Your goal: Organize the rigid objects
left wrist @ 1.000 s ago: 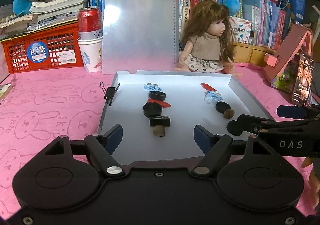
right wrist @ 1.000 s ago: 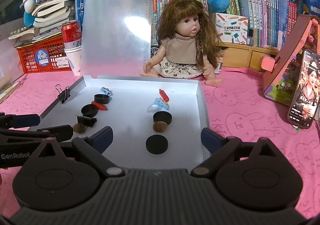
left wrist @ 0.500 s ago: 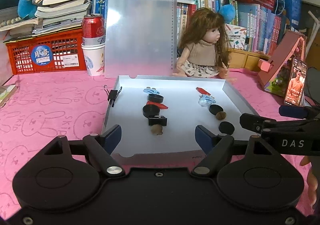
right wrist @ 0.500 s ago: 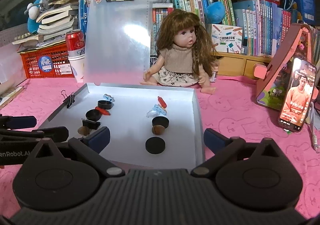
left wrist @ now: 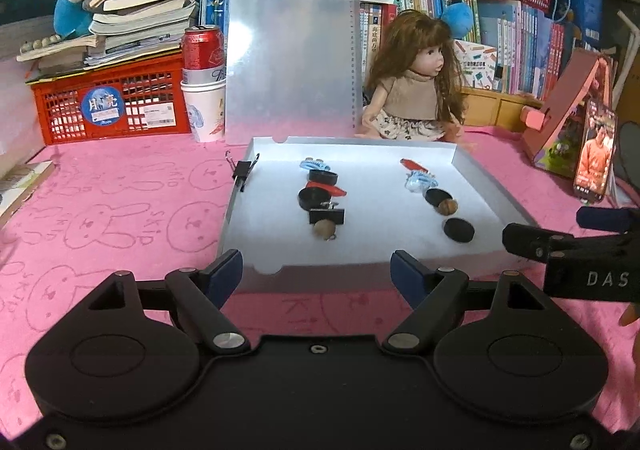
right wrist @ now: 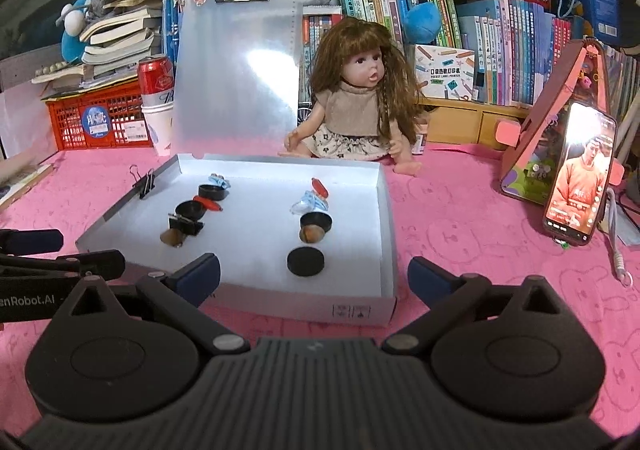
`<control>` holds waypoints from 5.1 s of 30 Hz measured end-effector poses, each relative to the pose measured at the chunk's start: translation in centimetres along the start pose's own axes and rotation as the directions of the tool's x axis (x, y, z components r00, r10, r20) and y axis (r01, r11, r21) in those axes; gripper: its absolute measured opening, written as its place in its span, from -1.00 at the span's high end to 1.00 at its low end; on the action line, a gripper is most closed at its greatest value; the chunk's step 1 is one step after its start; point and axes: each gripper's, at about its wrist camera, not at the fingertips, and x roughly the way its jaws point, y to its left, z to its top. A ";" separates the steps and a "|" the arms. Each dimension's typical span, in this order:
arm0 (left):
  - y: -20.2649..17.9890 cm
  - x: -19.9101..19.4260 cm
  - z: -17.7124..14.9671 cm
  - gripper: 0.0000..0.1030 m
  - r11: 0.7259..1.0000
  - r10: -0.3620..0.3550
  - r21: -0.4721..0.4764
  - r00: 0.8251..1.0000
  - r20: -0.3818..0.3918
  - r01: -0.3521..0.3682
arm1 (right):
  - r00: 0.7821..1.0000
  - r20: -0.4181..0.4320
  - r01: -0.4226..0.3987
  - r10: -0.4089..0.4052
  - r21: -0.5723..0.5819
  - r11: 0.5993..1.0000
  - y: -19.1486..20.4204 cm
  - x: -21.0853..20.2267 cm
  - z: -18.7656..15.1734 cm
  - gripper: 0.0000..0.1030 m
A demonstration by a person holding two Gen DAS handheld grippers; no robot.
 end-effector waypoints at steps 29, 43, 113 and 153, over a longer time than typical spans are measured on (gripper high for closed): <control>0.0 2.1 -3.6 -0.56 0.997 0.083 0.011 0.994 -0.068 -0.083 | 0.994 -0.101 0.042 -0.041 0.004 0.999 -0.2 2.0 -4.9 -1.00; 0.1 3.0 -3.8 -0.62 0.994 0.106 0.010 0.992 -0.067 -0.106 | 0.994 -0.092 0.049 -0.050 -0.017 0.999 0.3 2.6 -5.0 -1.00; 1.0 4.2 -3.7 -1.00 0.992 0.120 -0.038 0.989 -0.090 -0.123 | 0.992 -0.124 -0.002 0.003 0.011 1.000 0.2 3.4 -4.6 -1.00; 1.0 4.2 -3.7 -1.00 0.992 0.120 -0.038 0.989 -0.090 -0.124 | 0.992 -0.124 -0.001 0.003 0.011 1.000 0.3 3.3 -4.6 -1.00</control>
